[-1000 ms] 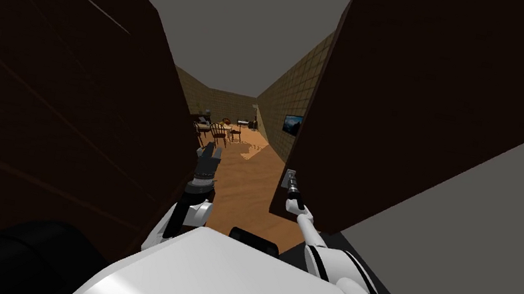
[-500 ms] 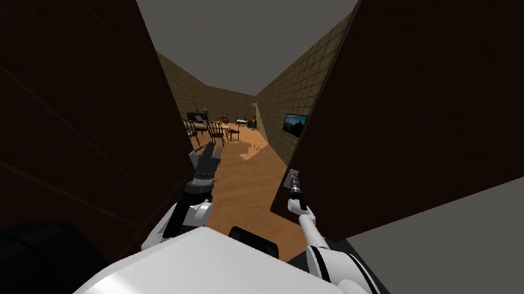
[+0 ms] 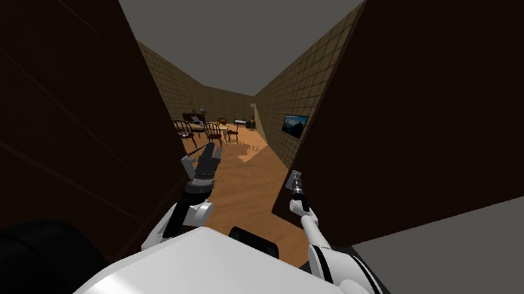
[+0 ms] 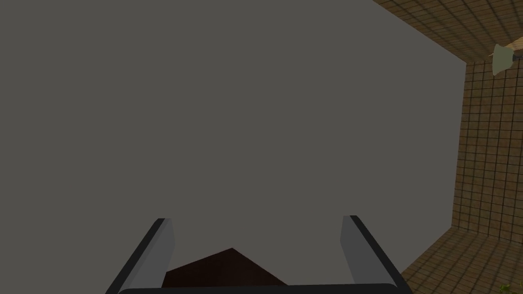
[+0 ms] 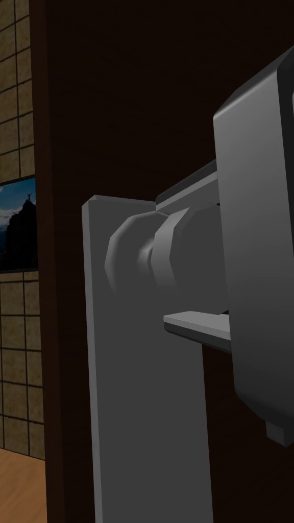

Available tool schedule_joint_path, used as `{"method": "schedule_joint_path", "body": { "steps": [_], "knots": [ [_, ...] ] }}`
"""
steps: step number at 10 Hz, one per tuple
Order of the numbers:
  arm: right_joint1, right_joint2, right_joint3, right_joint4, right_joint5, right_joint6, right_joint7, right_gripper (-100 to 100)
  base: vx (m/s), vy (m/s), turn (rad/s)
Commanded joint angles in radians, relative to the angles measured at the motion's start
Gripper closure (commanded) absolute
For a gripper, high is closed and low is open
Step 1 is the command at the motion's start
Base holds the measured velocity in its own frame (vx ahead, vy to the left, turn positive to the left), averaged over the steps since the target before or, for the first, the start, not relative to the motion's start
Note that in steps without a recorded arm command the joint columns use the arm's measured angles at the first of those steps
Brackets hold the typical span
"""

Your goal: Push the door open

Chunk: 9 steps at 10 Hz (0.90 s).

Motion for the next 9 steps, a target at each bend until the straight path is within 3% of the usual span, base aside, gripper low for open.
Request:
{"method": "schedule_joint_path", "body": {
  "steps": [1,7,9],
  "knots": [
    [-0.001,-0.021,-0.023,0.006,-0.007,-0.002,0.005,100,0.161,0.085,-0.055],
    [0.001,-0.049,-0.080,0.017,-0.027,-0.004,0.022,100,0.177,0.104,-0.065],
    [0.001,-0.049,-0.080,0.017,-0.027,-0.004,0.022,100,0.084,0.045,-0.016]
  ]
}}
